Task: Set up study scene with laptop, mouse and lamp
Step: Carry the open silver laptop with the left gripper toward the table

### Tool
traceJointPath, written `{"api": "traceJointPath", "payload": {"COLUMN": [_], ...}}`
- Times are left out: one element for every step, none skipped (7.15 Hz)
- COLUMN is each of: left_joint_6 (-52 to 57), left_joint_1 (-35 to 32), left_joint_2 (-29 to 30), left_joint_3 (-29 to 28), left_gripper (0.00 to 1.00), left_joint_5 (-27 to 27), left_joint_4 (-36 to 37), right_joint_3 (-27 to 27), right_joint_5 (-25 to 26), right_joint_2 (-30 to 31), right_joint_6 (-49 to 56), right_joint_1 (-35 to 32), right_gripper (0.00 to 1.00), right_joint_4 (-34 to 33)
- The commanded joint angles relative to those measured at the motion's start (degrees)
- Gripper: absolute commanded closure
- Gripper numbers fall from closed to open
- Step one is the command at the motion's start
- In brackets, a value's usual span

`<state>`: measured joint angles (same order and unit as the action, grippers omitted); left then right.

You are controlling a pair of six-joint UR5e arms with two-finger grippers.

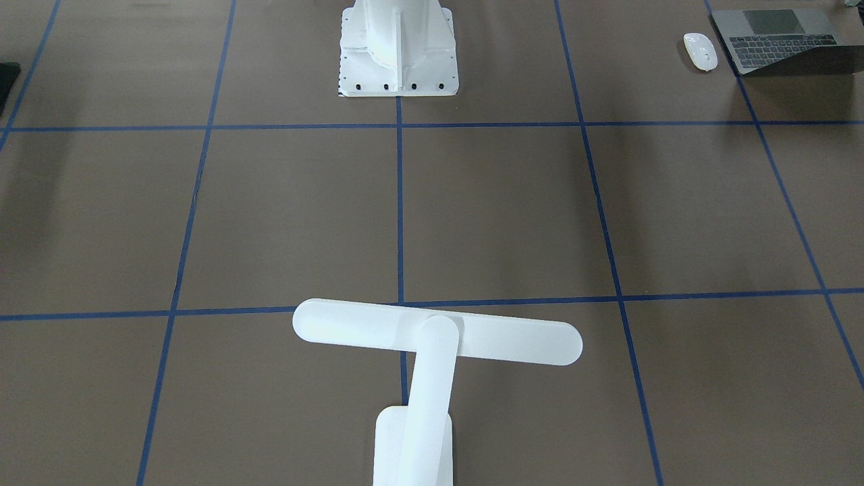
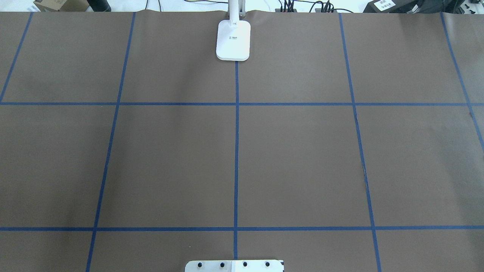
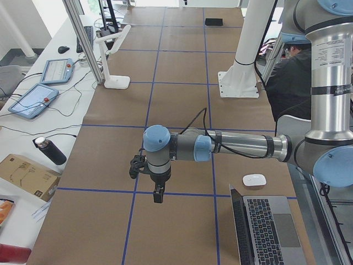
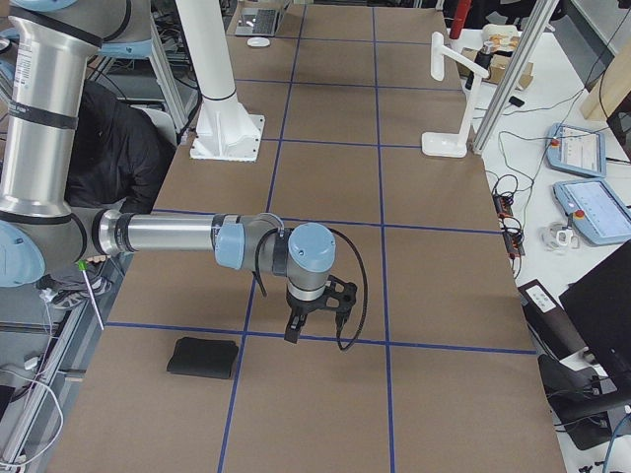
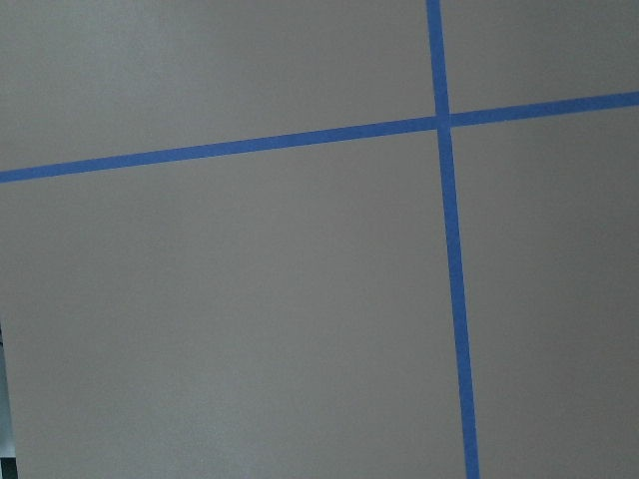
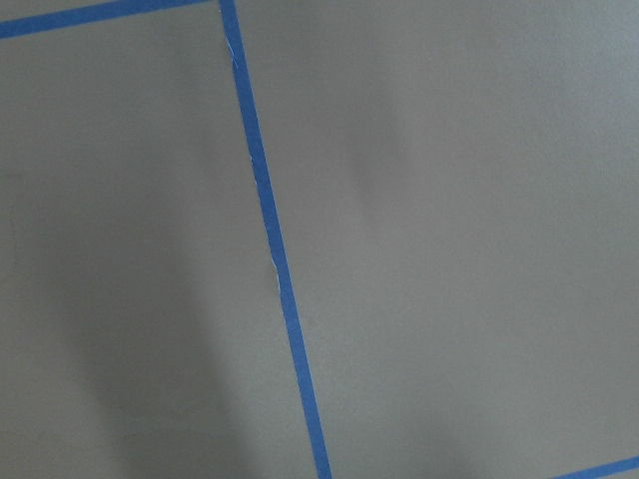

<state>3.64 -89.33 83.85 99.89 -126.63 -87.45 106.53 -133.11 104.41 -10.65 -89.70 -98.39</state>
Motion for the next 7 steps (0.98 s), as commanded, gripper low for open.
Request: {"api": "traceJointPath", "payload": {"left_joint_6": [-0.03, -0.03, -0.12, -0.21, -0.21, 0.23, -0.12], "left_joint_1": [0.03, -0.05, 0.03, 0.03, 0.03, 0.03, 0.21], "left_joint_2": [0.0, 0.0, 0.0, 0.09, 0.17, 0.35, 0.96], "left_joint_3": [-0.13, -0.13, -0.13, -0.04, 0.13, 0.04, -0.74], "left_gripper": [0.01, 0.01, 0.01, 0.01, 0.01, 0.01, 0.01], "left_joint_5": [-0.02, -0.1, -0.19, -0.19, -0.37, -0.46, -0.46], "left_joint_4": [-0.09, -0.09, 0.0, 0.26, 0.44, 0.27, 0.18], "right_joint_3": [0.6, 0.17, 0.08, 0.16, 0.16, 0.25, 0.6], "right_joint_5": [-0.39, -0.48, -0.48, -0.48, -0.48, -0.48, -0.48], "right_joint_2": [-0.09, -0.09, 0.0, 0.0, -0.09, -0.09, -0.18], "right_joint_6": [0.1, 0.1, 0.1, 0.1, 0.1, 0.1, 0.1], "right_joint_1": [-0.04, -0.04, -0.04, -0.04, -0.04, -0.04, -0.04], "right_gripper": [0.01, 0.01, 0.01, 0.01, 0.01, 0.01, 0.01], "right_joint_4": [0.04, 0.48, 0.48, 0.57, 0.66, 0.74, 0.75]}}
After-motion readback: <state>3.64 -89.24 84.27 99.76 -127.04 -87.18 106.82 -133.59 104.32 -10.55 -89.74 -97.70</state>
